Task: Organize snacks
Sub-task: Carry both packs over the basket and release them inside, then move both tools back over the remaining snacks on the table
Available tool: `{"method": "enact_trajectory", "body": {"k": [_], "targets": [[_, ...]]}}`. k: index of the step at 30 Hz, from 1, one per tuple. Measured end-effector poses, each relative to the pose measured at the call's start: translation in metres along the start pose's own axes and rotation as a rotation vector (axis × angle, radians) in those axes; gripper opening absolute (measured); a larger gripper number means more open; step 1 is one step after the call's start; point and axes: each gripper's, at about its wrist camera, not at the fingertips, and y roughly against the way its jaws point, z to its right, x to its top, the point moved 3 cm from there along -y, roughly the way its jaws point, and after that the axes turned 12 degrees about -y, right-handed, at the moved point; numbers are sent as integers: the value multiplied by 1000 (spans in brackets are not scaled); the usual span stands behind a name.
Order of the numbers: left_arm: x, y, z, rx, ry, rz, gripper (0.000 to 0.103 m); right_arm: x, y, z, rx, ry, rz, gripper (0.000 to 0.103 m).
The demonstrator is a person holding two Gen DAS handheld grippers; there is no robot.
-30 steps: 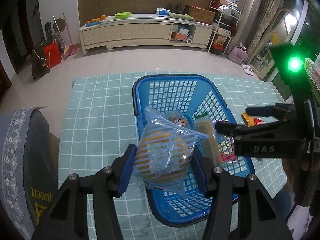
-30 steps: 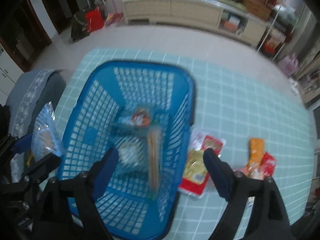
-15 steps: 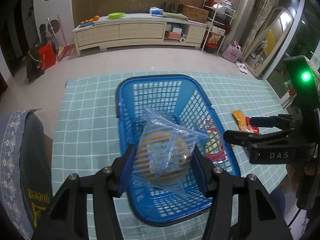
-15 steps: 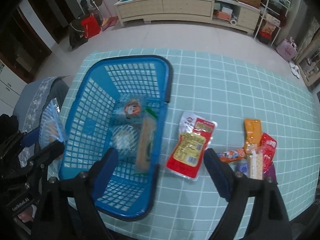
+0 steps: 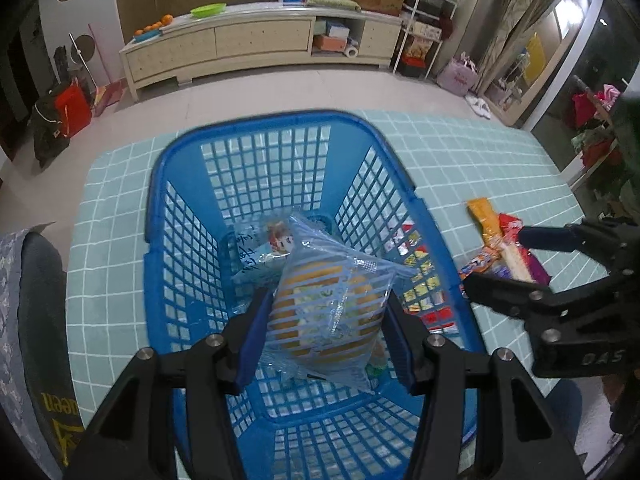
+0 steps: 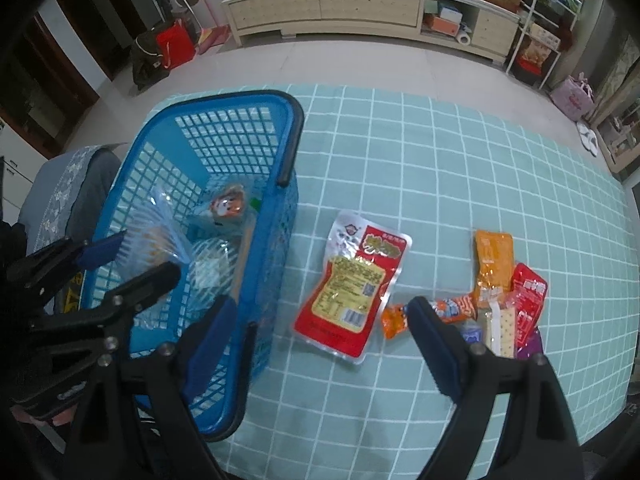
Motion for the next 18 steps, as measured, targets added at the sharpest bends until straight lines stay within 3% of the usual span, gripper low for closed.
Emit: {"method": "enact_trajectory", "body": {"k": [2,5,18], "targets": [[1,-7,-4,1,7,-20,52,2,-1,1,5,-5,7,90],[5,-10,-9,8,-7,-20,65,3,-3,1,12,-8,9,90],[-11,44,20,26,-61,26,68,-18,30,19,51,-61,6,90]]}}
